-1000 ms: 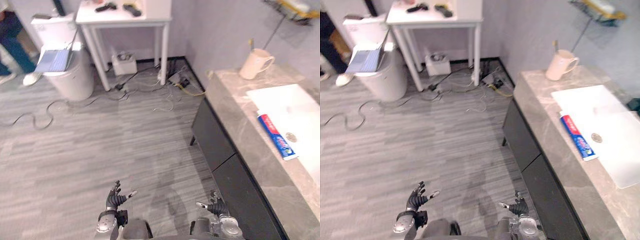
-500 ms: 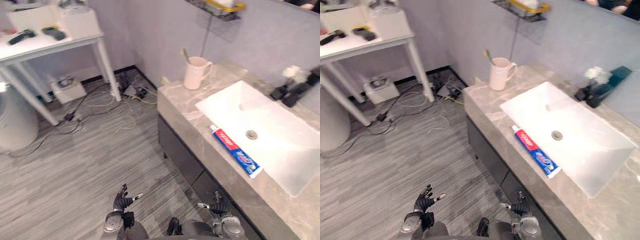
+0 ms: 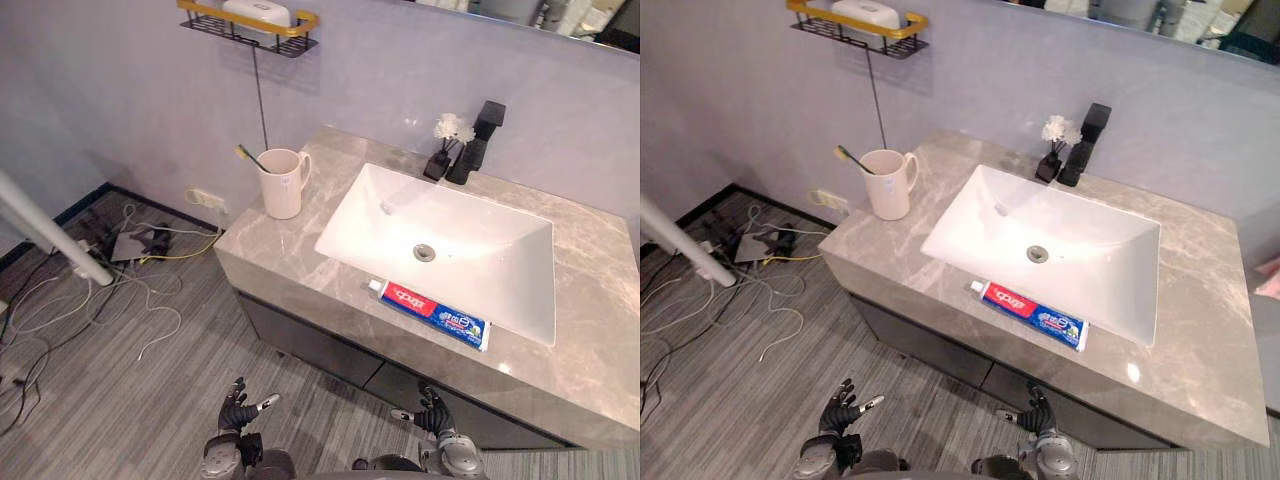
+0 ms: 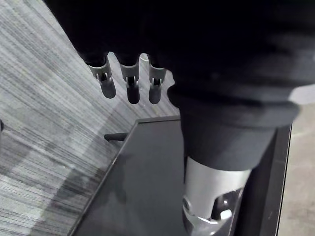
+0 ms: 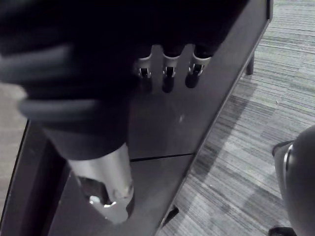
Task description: Organize washtable
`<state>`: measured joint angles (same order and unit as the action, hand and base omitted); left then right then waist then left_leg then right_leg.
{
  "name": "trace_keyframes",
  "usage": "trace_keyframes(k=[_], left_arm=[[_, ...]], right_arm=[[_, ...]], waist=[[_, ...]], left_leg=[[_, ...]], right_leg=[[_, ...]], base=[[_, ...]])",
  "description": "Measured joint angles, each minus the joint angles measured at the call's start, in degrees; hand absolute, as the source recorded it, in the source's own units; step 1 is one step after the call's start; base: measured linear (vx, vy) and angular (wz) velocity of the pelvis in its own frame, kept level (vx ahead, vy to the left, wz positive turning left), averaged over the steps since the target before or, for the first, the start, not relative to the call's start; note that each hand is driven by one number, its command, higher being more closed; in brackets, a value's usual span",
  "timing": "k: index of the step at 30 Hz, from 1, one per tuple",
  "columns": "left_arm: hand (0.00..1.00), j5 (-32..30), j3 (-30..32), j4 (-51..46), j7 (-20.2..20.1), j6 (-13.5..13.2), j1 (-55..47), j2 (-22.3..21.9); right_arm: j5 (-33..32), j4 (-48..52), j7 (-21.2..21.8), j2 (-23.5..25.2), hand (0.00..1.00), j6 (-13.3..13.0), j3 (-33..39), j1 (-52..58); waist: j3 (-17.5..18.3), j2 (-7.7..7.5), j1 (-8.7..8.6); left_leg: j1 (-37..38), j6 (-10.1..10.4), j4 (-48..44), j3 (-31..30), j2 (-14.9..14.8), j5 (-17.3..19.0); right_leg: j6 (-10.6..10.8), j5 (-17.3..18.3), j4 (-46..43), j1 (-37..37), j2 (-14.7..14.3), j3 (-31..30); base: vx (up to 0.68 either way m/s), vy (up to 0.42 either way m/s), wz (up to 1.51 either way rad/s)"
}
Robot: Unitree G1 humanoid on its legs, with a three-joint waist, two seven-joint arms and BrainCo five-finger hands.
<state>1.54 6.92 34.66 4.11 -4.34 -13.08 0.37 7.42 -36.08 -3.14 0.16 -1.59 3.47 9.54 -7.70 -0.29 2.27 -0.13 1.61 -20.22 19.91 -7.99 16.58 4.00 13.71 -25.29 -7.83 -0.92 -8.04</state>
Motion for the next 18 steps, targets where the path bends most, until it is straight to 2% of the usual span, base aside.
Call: trace_keyframes(k=[1, 3, 4, 5, 6, 7, 9, 11, 14, 15, 16, 18], left_arm=[[0.00, 0.00, -0.11, 1.61, 0.16, 0.01, 0.78, 0.31], [0.00, 0.02, -0.34, 3.45, 0.38, 0.02, 1.00, 1.46], [0.00, 0.05, -0.42, 4.12, 0.41, 0.00, 1.04, 2.15], [0.00, 0.06, -0.55, 5.75, 0.40, 0.12, 2.22, 2.77], [0.00, 0.06, -1.03, 6.10, 0.36, 0.07, 2.34, 2.50], [0.00, 0.05, -1.46, 6.65, 0.33, 0.04, 2.36, 2.38], [0.00, 0.05, -1.86, 7.66, 0.19, 0.03, 2.31, 2.19], [0.00, 0.04, -1.81, 7.65, 0.06, 0.02, 2.33, 2.15], [0.00, 0.05, -1.76, 7.42, -0.22, 0.05, 2.46, 1.82], [0.00, 0.05, -1.77, 7.43, -0.22, 0.08, 2.36, 1.74], [0.00, 0.05, -1.76, 7.41, -0.25, 0.08, 2.04, 1.31], [0.00, 0.08, -1.76, 7.39, -0.24, 0.10, 1.94, 0.69]], right_arm=[[0.01, -2.32, 0.02, -0.18, 0.00, 0.01, 0.00, -1.25], [0.05, -5.94, 0.07, -0.23, 0.00, 0.00, -0.08, -3.25], [0.08, -6.46, 0.07, -0.39, 0.00, -0.05, -0.08, -3.63], [0.23, -7.48, 0.06, -1.29, 0.00, -0.13, -0.04, -3.83], [0.55, -8.49, 0.01, -3.00, 0.00, -0.15, 0.08, -4.35], [0.57, -8.95, -0.05, -3.91, 0.00, -0.15, 0.16, -4.48], [0.58, -10.01, -0.36, -5.31, 0.00, -0.10, 1.03, -4.38], [0.48, -10.38, -0.53, -5.22, 0.00, -0.07, 2.47, -3.13], [-0.06, -10.17, -0.56, -4.90, 0.00, -0.08, 2.79, -2.29], [-0.11, -10.14, -0.56, -4.75, 0.00, -0.07, 2.80, -2.37], [-0.12, -10.06, -0.57, -4.28, 0.00, -0.07, 2.83, -2.70], [-0.14, -10.08, -0.68, -4.13, 0.00, -0.05, 4.73, -3.18]], waist=[[-0.03, 0.07, -0.03], [-0.01, 0.43, 0.01], [-0.04, 0.43, -0.05], [-0.01, 0.62, -0.65], [-0.39, 2.12, -0.81], [-0.55, 2.92, -0.92], [-0.36, 3.60, -1.55], [-0.60, 3.40, -1.42], [-1.67, 2.77, -1.12], [-1.93, 2.24, -1.00], [-2.15, 1.88, -0.61], [-2.51, 2.18, 0.06]], left_leg=[[1.51, -0.11, 1.06, 1.74, 0.07, -0.07], [3.31, -0.08, 2.26, 3.83, 0.14, -0.08], [3.39, 0.04, 2.09, 3.73, 0.21, -0.06], [3.36, 0.94, 2.44, 2.40, 0.03, -0.70], [3.52, 1.23, 2.87, 0.43, -0.56, -0.86], [3.94, 1.53, 3.22, 0.47, -1.01, -1.03], [4.50, 2.76, 3.32, 0.26, -1.50, -2.48], [4.05, 3.26, -0.90, -0.74, -3.13, -2.79], [-0.20, 3.86, -15.10, -1.89, -6.78, -4.42], [-1.23, 3.83, -17.80, -2.41, -7.09, -5.08], [-2.12, 2.86, -19.81, -3.67, -6.94, -4.75], [-3.28, 2.07, -15.52, -6.90, -4.36, -1.73]], right_leg=[[0.87, 0.68, -0.63, -0.58, 3.06, 9.46], [-1.53, 0.21, 1.51, -0.32, 8.93, 25.97], [-2.15, -1.58, 2.24, -0.27, 9.25, 27.86], [-2.69, -2.64, 4.58, 0.76, 7.80, 27.35], [-3.08, -3.71, 7.12, 2.01, 6.20, 26.96], [-3.27, -4.43, 8.43, 2.64, 5.45, 26.70], [-3.54, -5.92, 12.31, 4.96, 4.09, 26.52], [-4.07, -7.17, 16.33, 8.38, 2.69, 26.57], [-4.42, -7.69, 19.72, 12.73, 0.86, 24.97], [-4.51, -7.61, 19.84, 13.01, 0.88, 24.29], [-4.78, -7.45, 19.96, 13.19, 1.05, 22.60], [-5.15, -7.20, 19.54, 13.12, 1.93, 19.83]], base=[[0.05, 0.042, -0.62], [0.06, -0.001, -0.62], [0.08, -0.068, -0.32], [0.11, -0.115, -0.23], [0.12, -0.126, -0.25], [0.09, -0.098, -0.31], [0.08, -0.075, -0.13], [0.06, -0.116, -0.04], [0.02, -0.079, -0.20], [0.03, -0.003, -0.49], [0.05, 0.040, -0.61], [0.06, 0.090, -0.71]])
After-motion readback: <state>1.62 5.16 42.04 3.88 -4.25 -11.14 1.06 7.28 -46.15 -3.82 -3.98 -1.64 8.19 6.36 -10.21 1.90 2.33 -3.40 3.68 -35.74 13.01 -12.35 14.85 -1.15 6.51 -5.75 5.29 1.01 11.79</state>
